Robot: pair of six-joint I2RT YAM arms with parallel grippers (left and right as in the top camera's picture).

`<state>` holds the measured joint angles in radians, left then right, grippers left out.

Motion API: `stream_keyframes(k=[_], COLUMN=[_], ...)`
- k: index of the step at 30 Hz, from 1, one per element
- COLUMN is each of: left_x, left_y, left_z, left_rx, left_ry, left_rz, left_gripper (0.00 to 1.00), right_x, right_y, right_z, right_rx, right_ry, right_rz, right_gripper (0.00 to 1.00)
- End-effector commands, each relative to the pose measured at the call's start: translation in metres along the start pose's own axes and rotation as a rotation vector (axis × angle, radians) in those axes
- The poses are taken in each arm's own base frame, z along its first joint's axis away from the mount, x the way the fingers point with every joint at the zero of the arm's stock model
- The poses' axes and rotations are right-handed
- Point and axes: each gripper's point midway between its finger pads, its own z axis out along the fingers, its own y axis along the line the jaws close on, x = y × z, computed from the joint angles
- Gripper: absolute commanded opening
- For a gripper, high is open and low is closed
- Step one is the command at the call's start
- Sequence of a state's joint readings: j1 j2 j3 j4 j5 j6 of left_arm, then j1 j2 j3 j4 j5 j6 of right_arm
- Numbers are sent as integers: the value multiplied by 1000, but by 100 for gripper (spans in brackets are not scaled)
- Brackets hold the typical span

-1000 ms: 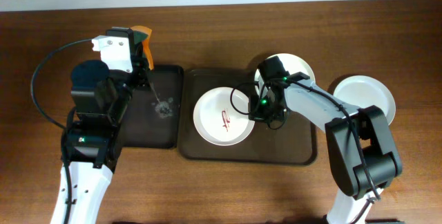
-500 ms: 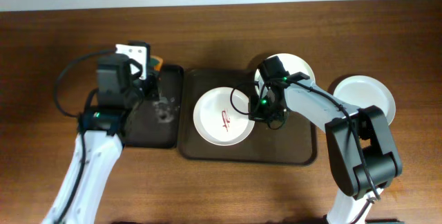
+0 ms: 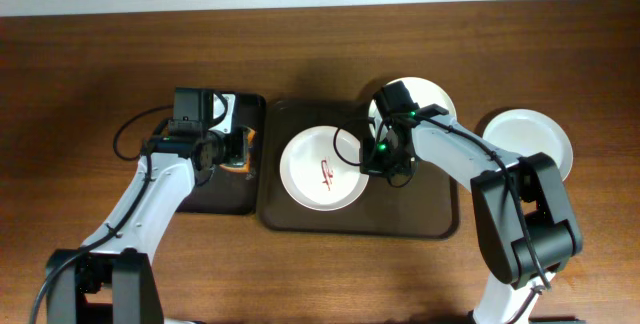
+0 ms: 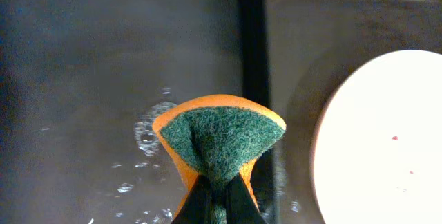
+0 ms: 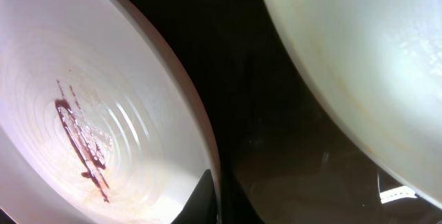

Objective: Clean dirty plates on tray and stack at the side
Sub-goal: 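Move the sponge over the front plate and scrub it with the left gripper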

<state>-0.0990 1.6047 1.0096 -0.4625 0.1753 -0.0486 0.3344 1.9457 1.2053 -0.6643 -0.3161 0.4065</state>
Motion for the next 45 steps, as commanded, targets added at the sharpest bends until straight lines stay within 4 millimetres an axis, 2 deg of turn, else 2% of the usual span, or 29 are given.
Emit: stream_keyframes(k=[1, 3, 6, 11, 15, 19, 23, 30, 35, 41, 45], left_x=[-9, -22, -34, -33, -33, -24, -10, 17, 20, 42, 46], left_y=[-31, -52, -75, -91, -118, -135, -154, -160, -181, -180, -184], left_z=[-15, -30, -41, -40, -37, -23, -1, 39, 47, 66, 67], left_rx=[168, 282, 416, 441, 473, 433, 440, 412, 545, 540, 547], left_ry=[-39, -102, -152, -113, -95, -60, 11, 143, 197, 296, 312], left_rz=[5, 30, 51, -99, -149, -198, -256, -393, -399, -466, -462], left_gripper=[0, 0, 0, 0, 0, 0, 0, 0, 0, 0, 0], right_x=[7, 7, 7, 7, 7, 7, 7, 7, 7, 7, 7], right_y=[-12, -11, -12, -12, -11, -12, -12, -12, -11, -12, -12], right_z=[6, 6, 6, 6, 6, 6, 6, 6, 6, 6, 6], right_rx=[47, 46, 47, 47, 46, 47, 47, 47, 46, 47, 47], right_ry=[19, 18, 19, 19, 19, 19, 19, 19, 19, 19, 19], right_rz=[-4, -4, -4, -4, -4, -3, -4, -4, -4, -4, -4], right_gripper=[4, 4, 4, 4, 4, 4, 4, 4, 4, 4, 4])
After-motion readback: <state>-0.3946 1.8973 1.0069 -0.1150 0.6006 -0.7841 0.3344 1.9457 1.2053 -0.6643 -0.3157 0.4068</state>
